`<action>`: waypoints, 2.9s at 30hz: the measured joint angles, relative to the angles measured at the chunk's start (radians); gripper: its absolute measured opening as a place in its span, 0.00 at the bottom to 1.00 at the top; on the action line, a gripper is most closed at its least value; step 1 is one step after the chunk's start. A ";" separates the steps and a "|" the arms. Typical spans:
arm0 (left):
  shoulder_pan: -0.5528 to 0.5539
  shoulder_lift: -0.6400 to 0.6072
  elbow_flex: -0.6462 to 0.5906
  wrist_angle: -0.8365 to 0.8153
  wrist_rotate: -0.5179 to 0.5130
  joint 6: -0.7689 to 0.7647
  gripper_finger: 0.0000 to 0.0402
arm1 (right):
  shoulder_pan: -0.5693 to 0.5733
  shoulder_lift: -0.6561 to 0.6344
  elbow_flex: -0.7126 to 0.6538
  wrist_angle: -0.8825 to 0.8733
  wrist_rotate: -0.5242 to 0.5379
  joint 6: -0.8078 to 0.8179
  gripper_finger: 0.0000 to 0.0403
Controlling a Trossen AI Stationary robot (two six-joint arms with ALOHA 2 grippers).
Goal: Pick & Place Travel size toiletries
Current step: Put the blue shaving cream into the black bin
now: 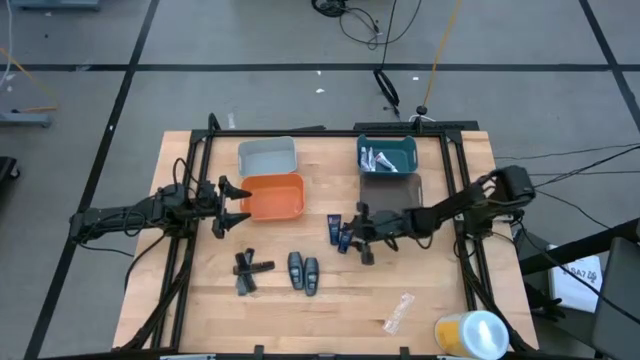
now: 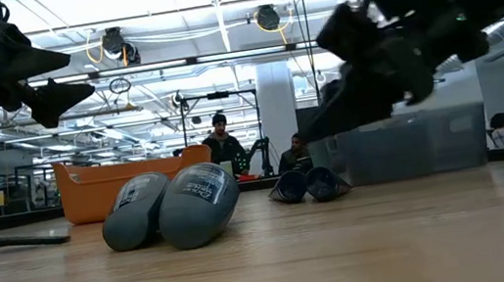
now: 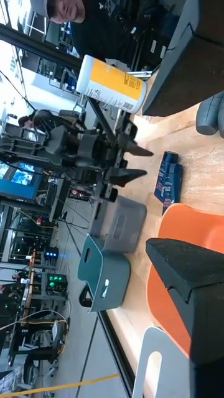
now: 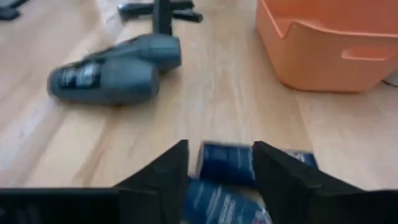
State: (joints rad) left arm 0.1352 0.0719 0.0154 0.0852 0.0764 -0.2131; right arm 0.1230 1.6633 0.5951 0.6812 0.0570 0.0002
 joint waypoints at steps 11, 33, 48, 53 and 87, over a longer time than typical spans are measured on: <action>0.000 0.000 0.000 -0.007 0.000 -0.001 0.82 | 0.003 0.041 0.025 -0.109 -0.085 0.029 0.58; 0.000 0.000 0.000 -0.013 0.000 0.001 0.82 | 0.114 -0.153 0.244 -0.630 0.081 -0.078 0.53; 0.000 0.000 0.000 -0.015 0.000 0.001 0.82 | 0.002 0.022 0.337 -0.758 0.018 -0.269 0.57; 0.000 0.000 0.000 -0.014 0.000 0.001 0.82 | -0.023 0.072 0.337 -0.756 -0.048 -0.298 0.55; 0.000 0.000 0.000 -0.015 0.000 0.001 0.82 | 0.132 0.000 0.333 -0.951 0.078 -0.147 0.54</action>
State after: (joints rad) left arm 0.1349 0.0719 0.0151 0.0702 0.0765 -0.2121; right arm 0.2554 1.6634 0.9283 -0.2696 0.1350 -0.1472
